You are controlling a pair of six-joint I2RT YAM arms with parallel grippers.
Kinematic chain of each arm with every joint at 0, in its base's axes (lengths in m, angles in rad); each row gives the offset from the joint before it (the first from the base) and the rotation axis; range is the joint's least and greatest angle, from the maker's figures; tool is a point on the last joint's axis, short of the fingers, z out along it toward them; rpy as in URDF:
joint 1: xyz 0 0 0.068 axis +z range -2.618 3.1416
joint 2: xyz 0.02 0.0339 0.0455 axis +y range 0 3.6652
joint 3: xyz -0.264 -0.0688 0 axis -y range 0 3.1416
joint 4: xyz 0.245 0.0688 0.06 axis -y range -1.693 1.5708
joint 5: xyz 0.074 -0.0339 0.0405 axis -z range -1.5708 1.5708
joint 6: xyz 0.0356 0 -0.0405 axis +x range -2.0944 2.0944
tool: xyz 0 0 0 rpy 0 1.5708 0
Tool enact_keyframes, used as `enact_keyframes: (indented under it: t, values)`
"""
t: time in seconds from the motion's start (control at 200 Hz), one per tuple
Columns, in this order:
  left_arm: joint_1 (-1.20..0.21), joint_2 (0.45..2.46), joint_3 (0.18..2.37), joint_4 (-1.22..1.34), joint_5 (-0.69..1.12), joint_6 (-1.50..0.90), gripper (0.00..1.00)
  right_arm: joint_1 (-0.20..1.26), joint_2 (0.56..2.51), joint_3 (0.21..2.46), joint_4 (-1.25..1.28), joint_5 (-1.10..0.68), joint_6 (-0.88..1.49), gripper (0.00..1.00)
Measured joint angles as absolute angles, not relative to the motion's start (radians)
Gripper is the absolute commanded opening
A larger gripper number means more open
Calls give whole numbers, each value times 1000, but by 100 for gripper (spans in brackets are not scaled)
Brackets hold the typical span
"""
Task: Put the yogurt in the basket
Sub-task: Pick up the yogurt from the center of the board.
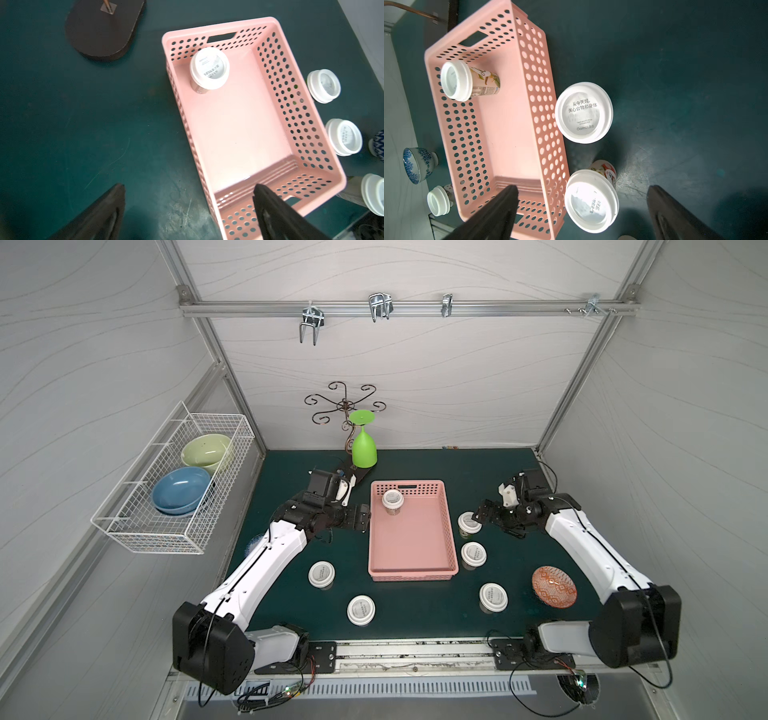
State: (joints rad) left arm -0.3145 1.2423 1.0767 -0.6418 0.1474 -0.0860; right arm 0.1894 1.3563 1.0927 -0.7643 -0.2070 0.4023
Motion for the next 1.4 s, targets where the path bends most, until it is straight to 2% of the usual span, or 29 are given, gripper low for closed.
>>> enact_keyframes:
  t: [0.44,0.675,0.88,1.226,1.401]
  values:
    - [-102,1079,870,-559,249,-70,99,189,1570,1117,-684,-267,449,99]
    - [-77,1068,862,-535,270,-82,99,191,1661,1161,-673,-285,456,99]
    - [-70,1068,859,-517,273,-82,99,191,1703,1182,-661,-294,457,86]
    - [-63,1068,851,-509,282,-83,99,192,1726,1185,-645,-317,460,72]
    - [-63,1068,849,-506,285,-83,99,192,1726,1185,-645,-318,459,70]
